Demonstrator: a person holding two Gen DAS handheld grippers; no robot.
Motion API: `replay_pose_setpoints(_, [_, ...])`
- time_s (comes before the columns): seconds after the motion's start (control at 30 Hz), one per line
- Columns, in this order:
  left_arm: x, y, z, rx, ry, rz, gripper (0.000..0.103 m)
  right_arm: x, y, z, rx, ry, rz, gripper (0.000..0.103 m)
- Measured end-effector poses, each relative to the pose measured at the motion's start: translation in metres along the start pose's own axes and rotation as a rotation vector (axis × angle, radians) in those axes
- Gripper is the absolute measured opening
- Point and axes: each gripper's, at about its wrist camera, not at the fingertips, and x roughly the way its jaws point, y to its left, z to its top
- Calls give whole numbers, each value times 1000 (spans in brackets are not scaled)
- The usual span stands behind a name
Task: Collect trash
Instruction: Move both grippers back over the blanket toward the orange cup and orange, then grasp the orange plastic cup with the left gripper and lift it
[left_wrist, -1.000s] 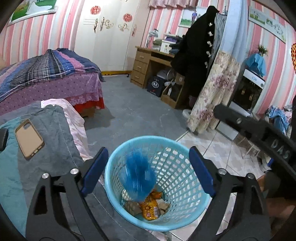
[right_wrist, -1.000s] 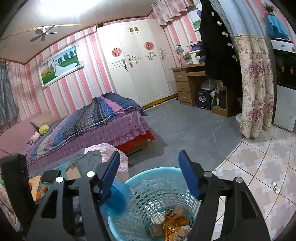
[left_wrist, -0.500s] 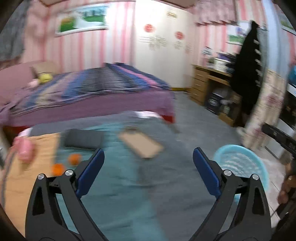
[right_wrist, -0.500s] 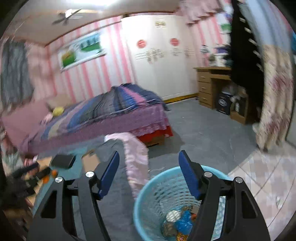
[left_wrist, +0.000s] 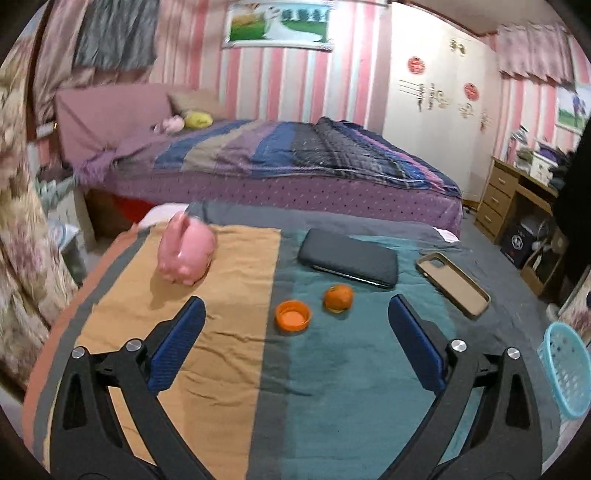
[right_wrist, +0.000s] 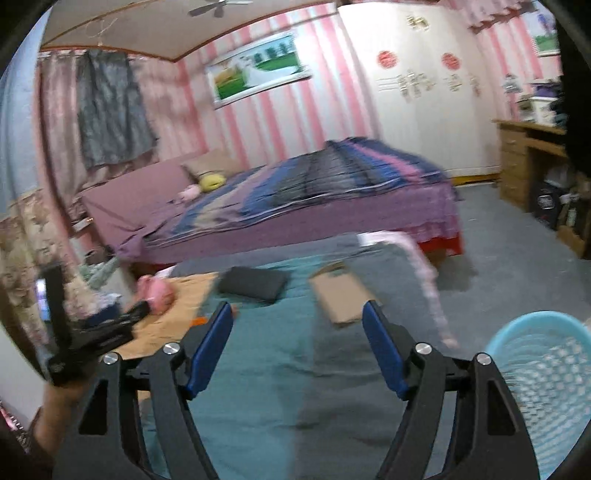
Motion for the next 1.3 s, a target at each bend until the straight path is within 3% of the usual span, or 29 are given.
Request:
replay_pose_setpoints(0.17, [4,9,-3,45,14,46,97,21,52,7,-17,-13,109,75])
replay_pose_setpoints(0.37, [26,35,-12,80,62,113,97,56,110,29,-159,0,21,76])
replay_pose_setpoints(0.53, [54,49,-17,18,129,95,97,90,106,26,-140,26,13,80])
replay_pose_setpoints(0.57, [61,45,-18,17,138,58,97,97,101,22,-125,39,22,80])
replay_pose_setpoints(0.63, [71,38,-18,32,150,19,97,125,89,13,-93,94,13,80])
replay_pose_setpoints(0.8, [96,10,-22,93,193,20,97,174,80,0,-51,186,1,80])
replay_pose_setpoints(0.9, [114,5,-22,76,234,15,90,192,81,-8,-68,235,-8,80])
replay_pose_setpoints(1.1, [139,11,-22,28,294,-5,63,224,76,-21,-92,290,-18,80])
replay_pose_setpoints(1.17, [145,12,-23,16,308,-19,40,232,80,-23,-106,302,-16,80])
replay_pose_setpoints(1.3, [140,31,-12,-40,270,10,40,250,96,-29,-163,336,-31,80])
